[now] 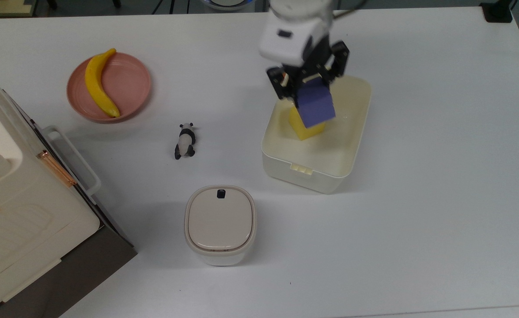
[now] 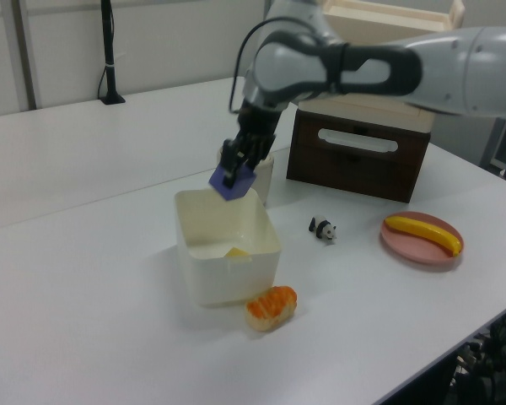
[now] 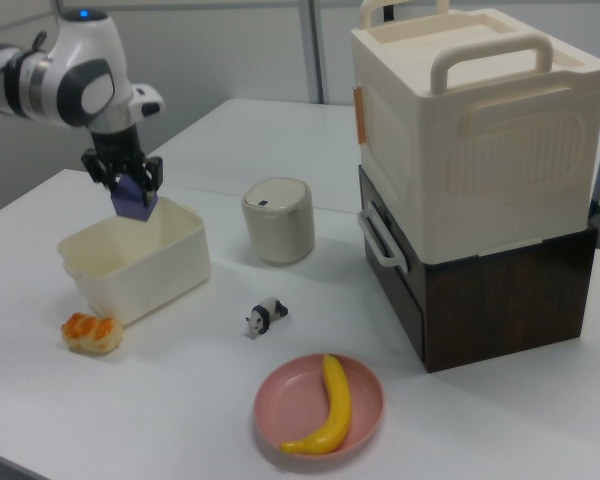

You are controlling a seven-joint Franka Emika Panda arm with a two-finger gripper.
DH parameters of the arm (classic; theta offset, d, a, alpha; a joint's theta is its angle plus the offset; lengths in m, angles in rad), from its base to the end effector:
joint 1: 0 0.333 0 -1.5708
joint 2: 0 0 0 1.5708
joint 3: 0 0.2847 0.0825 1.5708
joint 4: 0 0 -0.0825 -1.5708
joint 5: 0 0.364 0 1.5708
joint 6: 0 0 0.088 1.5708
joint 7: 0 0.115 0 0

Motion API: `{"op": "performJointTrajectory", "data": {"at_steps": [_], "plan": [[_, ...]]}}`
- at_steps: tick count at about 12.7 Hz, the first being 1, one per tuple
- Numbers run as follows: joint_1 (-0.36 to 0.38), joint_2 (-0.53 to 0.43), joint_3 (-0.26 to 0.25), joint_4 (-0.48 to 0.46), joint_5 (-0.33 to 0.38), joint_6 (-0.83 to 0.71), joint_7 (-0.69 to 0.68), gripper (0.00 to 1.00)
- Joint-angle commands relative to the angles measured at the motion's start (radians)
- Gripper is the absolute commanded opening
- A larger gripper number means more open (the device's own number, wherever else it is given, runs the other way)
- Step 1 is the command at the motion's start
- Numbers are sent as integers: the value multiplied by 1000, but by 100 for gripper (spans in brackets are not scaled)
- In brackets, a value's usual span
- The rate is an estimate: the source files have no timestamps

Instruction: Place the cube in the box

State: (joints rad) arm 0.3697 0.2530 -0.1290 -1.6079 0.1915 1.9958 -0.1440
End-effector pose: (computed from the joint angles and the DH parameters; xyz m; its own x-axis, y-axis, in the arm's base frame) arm 0.6034 0.1685 0.4628 0.9401 0.3051 0.1520 0.3250 -0.9367 -0.1303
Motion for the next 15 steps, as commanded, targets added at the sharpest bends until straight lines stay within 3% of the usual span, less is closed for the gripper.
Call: {"op": "performJointTrajectory", "data": {"at_steps": [1, 3, 6, 9, 15], "plan": [[26, 34, -11, 5, -9, 21, 44, 100], [28, 16, -12, 5, -23, 8, 76, 100], [8, -69, 8, 2, -128, -67, 211, 100], [-79, -168, 17, 3, -152, -224, 225, 100], [-222, -179, 32, 3, -172, -276, 222, 100]]}}
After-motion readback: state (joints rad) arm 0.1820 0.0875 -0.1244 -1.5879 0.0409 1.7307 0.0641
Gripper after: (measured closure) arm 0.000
